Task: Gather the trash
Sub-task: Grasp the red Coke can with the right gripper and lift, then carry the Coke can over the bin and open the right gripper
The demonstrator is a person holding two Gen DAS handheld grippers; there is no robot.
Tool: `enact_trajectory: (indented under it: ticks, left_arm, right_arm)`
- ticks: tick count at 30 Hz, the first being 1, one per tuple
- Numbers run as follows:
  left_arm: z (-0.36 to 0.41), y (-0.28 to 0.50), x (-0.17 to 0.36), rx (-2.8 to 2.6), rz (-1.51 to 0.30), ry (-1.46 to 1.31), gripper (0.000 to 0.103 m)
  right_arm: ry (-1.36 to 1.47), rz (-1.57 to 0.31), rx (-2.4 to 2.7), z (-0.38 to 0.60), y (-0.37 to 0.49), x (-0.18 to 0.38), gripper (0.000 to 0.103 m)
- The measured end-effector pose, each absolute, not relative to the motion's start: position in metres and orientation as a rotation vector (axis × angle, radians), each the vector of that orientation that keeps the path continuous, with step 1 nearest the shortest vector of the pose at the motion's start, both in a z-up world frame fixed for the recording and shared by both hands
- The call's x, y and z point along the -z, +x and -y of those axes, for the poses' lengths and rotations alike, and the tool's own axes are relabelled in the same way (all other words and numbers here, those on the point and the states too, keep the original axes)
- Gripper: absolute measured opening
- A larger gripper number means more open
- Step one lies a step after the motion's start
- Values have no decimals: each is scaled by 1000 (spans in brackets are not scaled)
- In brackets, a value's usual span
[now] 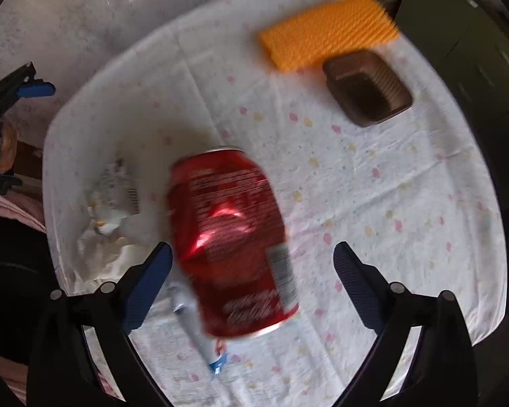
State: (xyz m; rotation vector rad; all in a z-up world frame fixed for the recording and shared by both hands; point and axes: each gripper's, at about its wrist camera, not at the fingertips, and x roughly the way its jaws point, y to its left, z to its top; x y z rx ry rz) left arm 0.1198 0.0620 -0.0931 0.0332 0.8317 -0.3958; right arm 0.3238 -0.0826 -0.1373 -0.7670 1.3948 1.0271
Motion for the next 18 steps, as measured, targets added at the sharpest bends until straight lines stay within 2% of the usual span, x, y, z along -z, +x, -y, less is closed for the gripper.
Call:
enact_trajectory:
  ticks: [9, 18]
  left_arm:
    - [-73, 148, 114, 468, -860, -11, 87]
    - [-51, 138, 113, 470, -841, 35, 87]
  right_arm:
    - [-798, -1458, -1044, 69, 319, 150, 69]
    - [-683, -1346, -935, 90, 301, 134, 68]
